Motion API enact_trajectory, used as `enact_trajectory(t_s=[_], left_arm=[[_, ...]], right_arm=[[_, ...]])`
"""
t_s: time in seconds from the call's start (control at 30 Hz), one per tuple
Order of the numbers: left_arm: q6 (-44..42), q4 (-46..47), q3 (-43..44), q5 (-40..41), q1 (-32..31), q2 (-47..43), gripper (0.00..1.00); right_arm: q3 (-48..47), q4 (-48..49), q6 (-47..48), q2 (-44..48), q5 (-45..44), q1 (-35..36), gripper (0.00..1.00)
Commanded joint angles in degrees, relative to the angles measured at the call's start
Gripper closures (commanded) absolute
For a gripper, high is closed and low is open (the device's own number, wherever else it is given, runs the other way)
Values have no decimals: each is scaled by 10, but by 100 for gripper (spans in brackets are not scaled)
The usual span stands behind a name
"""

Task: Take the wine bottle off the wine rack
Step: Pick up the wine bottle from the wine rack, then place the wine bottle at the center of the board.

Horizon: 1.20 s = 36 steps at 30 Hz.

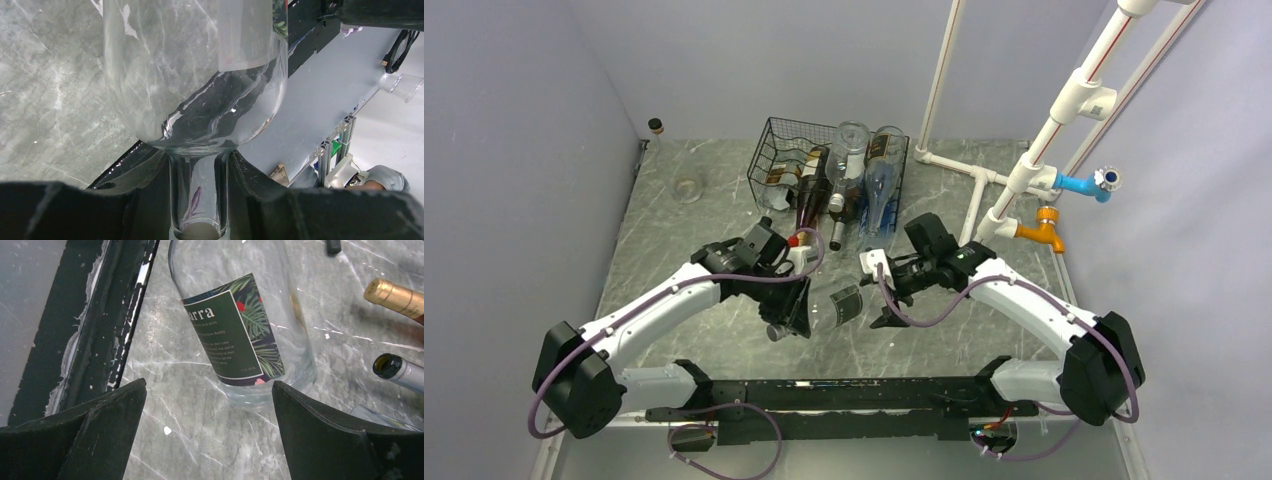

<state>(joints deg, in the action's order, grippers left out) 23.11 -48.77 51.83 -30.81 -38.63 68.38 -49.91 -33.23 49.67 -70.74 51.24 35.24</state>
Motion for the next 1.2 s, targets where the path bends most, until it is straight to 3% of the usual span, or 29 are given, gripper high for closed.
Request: enact_trajectory(t_s=[0.0, 0.43, 1.1, 1.17], left_arm=[[-27, 76, 61, -68, -13, -8, 100], [-31, 63, 71, -94, -31, 23, 100], [-37, 47, 77, -106, -31, 46, 100], [-37, 46, 80, -106, -32, 50, 95]], right_arm=[[23, 53, 52, -6, -13, 13, 0], [61, 146, 37, -23, -108, 41, 0], [58, 142, 52, -86, -135, 75, 10], [58, 142, 51, -90, -135, 79, 11]])
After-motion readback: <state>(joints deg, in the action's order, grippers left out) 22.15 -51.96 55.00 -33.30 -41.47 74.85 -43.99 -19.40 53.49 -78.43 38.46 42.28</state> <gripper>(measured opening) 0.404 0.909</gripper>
